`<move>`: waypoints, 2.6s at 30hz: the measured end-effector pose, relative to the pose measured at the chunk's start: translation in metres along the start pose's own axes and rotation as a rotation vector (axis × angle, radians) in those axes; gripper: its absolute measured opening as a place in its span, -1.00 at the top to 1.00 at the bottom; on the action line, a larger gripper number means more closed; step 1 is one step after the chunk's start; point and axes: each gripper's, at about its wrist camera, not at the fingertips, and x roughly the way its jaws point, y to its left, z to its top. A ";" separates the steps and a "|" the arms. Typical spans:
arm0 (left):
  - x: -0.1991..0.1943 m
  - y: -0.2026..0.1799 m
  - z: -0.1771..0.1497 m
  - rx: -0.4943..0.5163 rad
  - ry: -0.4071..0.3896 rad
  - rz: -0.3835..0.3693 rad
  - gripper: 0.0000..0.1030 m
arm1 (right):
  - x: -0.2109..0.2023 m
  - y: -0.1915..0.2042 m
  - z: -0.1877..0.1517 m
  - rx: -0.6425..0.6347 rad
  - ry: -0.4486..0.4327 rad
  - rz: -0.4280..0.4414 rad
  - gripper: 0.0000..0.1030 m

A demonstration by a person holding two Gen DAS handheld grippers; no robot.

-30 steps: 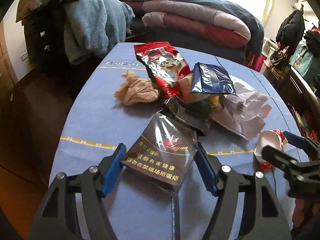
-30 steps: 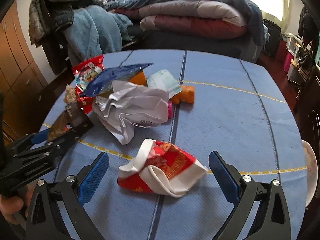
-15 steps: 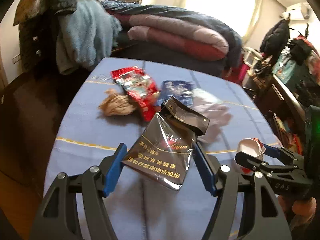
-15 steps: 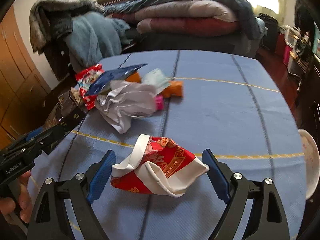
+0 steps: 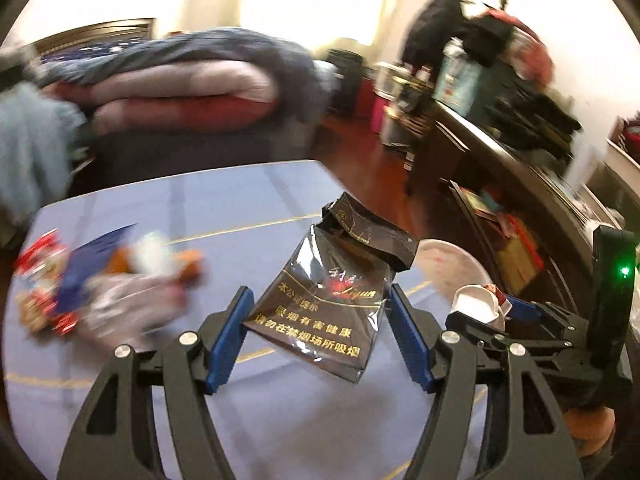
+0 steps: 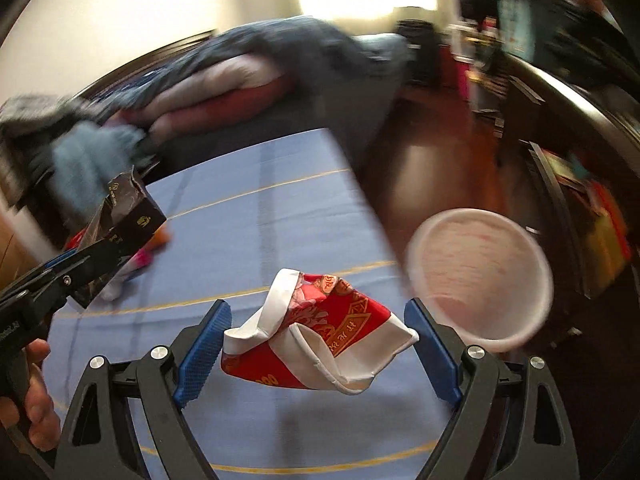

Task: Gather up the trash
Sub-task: 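Carry both items over the wastebasket and open both tools to drop them, then return to the table and grasp the blue bag with the left tool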

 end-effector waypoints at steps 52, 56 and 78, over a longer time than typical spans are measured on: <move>0.062 -0.032 0.026 0.068 -0.013 0.234 -0.93 | 0.020 -0.062 0.018 0.073 0.002 -0.173 -0.93; 0.025 0.018 0.011 -0.014 -0.029 0.351 -0.93 | 0.012 -0.013 0.018 0.004 -0.005 -0.080 -0.93; 0.028 0.201 0.007 -0.217 0.064 0.343 -0.62 | 0.025 0.151 0.012 -0.268 0.005 0.084 -0.93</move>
